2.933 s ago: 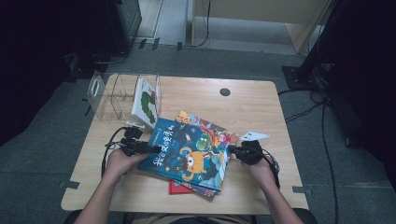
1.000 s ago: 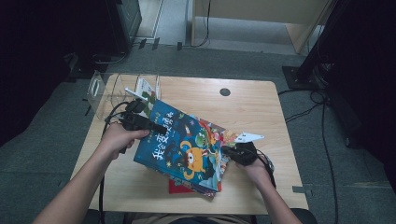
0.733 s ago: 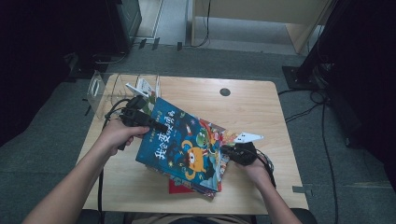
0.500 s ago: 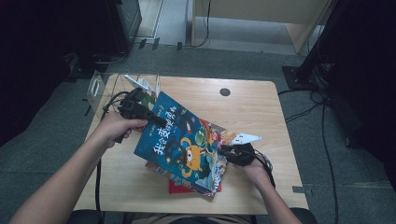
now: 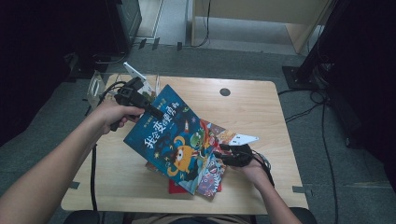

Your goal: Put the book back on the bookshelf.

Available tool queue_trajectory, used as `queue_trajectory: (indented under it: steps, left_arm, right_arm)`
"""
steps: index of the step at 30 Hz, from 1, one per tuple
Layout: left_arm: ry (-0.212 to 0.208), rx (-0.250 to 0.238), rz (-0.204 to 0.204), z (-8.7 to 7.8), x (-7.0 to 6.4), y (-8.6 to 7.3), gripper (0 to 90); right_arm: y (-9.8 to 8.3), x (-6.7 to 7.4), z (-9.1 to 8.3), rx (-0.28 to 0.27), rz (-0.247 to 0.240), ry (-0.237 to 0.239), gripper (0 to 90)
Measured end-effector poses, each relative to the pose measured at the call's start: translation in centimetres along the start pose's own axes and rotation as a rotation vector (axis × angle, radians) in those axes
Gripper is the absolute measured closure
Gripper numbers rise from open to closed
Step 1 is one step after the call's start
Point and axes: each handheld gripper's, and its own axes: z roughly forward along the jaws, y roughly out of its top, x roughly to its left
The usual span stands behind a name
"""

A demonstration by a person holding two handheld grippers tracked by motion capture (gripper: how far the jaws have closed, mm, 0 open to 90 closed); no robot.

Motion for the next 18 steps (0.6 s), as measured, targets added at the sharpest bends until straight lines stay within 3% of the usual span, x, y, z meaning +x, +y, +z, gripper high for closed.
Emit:
queue_trajectory:
  steps: [7, 9, 18]
  left_arm:
    - [0.021, 0.026, 0.008, -1.0, -1.0, 0.8, 80.2]
    - [0.021, 0.020, 0.003, -1.2, -1.1, 0.8, 80.0]
    - [0.024, -0.029, -0.003, -4.2, -1.6, 1.3, 79.5]
  right_arm:
    - [0.0, 0.2, 0.1, 0.000, -0.020, 0.006, 49.8]
    - [0.0, 0.2, 0.1, -0.003, -0.028, 0.004, 49.6]
    - [-0.3, 0.8, 0.6, -0.022, -0.083, 0.033, 32.8]
